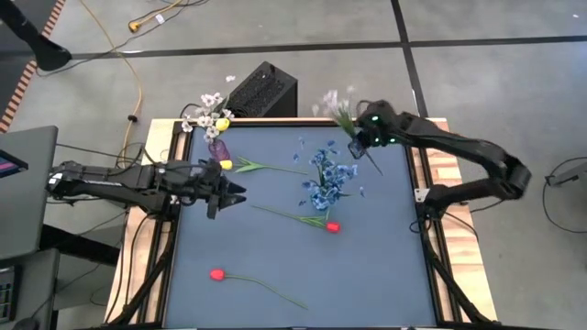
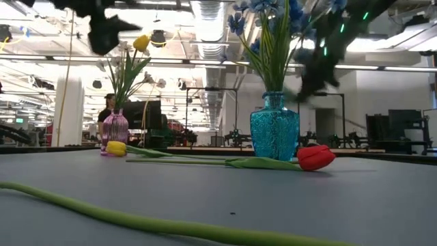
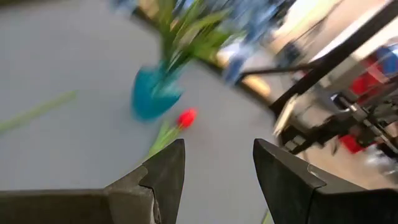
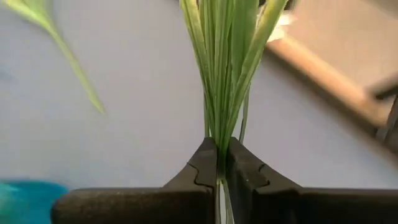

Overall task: Sort flowers into vase by color
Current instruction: Put the white flowers into the purple vase

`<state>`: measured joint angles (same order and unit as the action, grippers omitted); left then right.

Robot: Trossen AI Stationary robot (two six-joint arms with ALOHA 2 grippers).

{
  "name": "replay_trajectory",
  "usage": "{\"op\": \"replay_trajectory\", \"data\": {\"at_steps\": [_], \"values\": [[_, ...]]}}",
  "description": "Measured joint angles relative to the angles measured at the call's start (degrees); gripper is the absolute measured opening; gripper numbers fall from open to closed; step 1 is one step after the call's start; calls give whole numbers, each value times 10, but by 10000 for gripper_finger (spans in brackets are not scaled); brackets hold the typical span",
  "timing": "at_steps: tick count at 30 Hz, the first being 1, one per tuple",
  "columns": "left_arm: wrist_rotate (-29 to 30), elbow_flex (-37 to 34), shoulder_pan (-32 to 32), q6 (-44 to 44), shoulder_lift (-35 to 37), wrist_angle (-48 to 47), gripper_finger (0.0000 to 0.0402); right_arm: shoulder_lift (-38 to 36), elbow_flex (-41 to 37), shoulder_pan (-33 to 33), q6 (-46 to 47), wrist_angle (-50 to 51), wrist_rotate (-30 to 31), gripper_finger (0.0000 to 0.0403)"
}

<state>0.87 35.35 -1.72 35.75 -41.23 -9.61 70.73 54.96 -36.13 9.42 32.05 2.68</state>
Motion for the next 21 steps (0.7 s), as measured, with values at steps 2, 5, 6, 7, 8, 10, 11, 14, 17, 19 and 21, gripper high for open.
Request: {"op": "replay_trajectory", "data": {"at_steps": [2, 5, 6, 7, 8, 10, 11, 14, 17, 19, 21], "values": [[8, 0, 0, -18, 0, 46, 178, -40, 20, 16, -3, -37, -2, 41], [38, 0, 0, -42, 0, 115, 178, -80, 55, 40, -3, -115, -3, 41], [50, 0, 0, -55, 0, 140, 178, -86, 68, 47, -3, -143, -3, 41], [62, 0, 0, -69, 0, 165, 178, -88, 83, 55, -3, -168, -3, 41], [74, 0, 0, -84, 0, 187, 178, -87, 96, 64, -3, -192, -4, 41], [99, 0, 2, -110, 0, 221, 178, -74, 128, 80, -3, -233, -14, 41], [111, 0, 5, -118, 0, 230, 178, -62, 143, 90, -3, -246, -22, 41], [126, 0, 24, -132, 0, 236, 178, -13, 190, 128, -3, -269, -36, 41], [121, 0, 56, -134, 0, 238, 178, 46, 229, 168, -7, -306, -47, 41], [100, 0, 81, -130, 0, 247, 178, 89, 258, 191, -9, -334, -54, 41], [75, 0, 108, -130, 0, 256, 178, 129, 288, 208, -8, -356, -66, 41]]}}
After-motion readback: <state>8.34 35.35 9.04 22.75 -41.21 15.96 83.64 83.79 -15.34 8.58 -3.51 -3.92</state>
